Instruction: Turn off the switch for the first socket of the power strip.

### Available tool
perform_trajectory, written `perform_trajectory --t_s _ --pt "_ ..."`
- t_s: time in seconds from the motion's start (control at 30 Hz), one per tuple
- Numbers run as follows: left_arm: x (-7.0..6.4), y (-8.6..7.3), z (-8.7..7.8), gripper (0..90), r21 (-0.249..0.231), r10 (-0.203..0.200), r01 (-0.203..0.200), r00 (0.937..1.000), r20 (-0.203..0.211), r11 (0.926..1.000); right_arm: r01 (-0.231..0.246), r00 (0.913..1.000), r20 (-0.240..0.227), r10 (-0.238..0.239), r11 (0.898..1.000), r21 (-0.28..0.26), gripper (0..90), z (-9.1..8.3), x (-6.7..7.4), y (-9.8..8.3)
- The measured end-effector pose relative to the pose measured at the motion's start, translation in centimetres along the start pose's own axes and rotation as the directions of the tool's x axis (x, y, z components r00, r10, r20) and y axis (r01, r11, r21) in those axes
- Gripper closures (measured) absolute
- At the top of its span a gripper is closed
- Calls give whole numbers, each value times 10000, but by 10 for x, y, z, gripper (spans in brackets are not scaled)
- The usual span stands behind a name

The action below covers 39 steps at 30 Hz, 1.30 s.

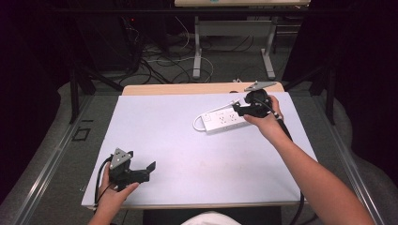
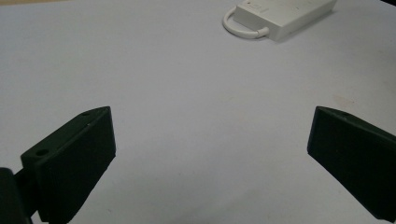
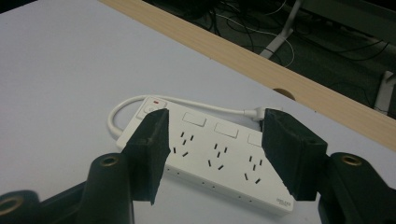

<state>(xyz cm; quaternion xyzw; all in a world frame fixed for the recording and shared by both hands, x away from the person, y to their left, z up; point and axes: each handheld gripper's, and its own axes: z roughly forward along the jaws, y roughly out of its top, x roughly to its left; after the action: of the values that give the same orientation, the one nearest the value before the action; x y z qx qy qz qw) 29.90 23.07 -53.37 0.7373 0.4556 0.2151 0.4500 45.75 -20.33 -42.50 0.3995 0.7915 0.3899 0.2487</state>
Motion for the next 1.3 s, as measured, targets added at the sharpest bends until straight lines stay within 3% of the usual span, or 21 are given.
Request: perform_trajectory --t_s 0.3,0.63,0.67,0.83,1.3 --pt "0 0 0 8 -19 -68 68 10000 30 10000 -225 9997 39 224 9997 94 469 18 1 9" --pt "0 0 0 8 -12 -63 63 10000 39 10000 -269 9996 125 265 9992 295 531 38 -1 10" --pt "1 0 0 8 5 96 -96 10000 -8 10000 -250 9996 117 247 9992 302 534 40 -1 10" --pt "0 0 0 8 -7 -11 11 10000 23 10000 -170 9998 149 165 9992 365 564 49 -3 10" --pt "1 0 0 8 -10 0 0 10000 44 10000 -601 9982 123 594 9961 653 648 70 -9 7"
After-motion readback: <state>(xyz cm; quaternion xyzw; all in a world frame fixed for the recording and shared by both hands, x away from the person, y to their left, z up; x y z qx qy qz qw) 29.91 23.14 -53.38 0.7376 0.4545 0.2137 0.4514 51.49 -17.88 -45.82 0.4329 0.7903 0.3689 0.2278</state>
